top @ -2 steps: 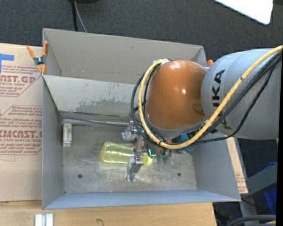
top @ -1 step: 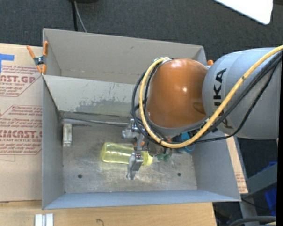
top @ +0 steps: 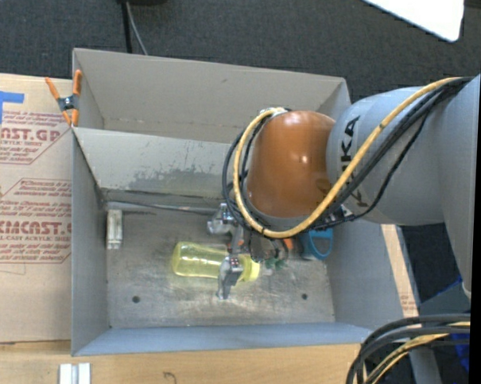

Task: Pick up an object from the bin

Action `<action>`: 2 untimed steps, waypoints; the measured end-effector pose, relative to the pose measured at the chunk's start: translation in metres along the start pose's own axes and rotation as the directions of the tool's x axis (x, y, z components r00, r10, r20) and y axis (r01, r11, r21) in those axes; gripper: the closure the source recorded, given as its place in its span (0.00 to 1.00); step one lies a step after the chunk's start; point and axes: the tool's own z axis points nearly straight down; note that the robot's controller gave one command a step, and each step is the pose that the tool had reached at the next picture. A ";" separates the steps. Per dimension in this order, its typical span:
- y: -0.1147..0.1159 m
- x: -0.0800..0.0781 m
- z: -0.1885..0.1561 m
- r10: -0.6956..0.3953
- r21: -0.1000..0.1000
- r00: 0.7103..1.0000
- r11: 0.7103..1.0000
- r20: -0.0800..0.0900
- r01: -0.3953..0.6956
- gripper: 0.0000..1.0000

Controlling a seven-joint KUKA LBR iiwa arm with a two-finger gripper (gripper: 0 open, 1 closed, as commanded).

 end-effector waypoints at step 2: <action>-0.027 -0.041 0.108 -0.112 0.003 0.994 0.994 0.004 0.112 0.00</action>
Offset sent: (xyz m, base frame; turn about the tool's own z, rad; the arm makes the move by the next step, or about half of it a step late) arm 0.0229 -0.0124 -0.0964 -0.0047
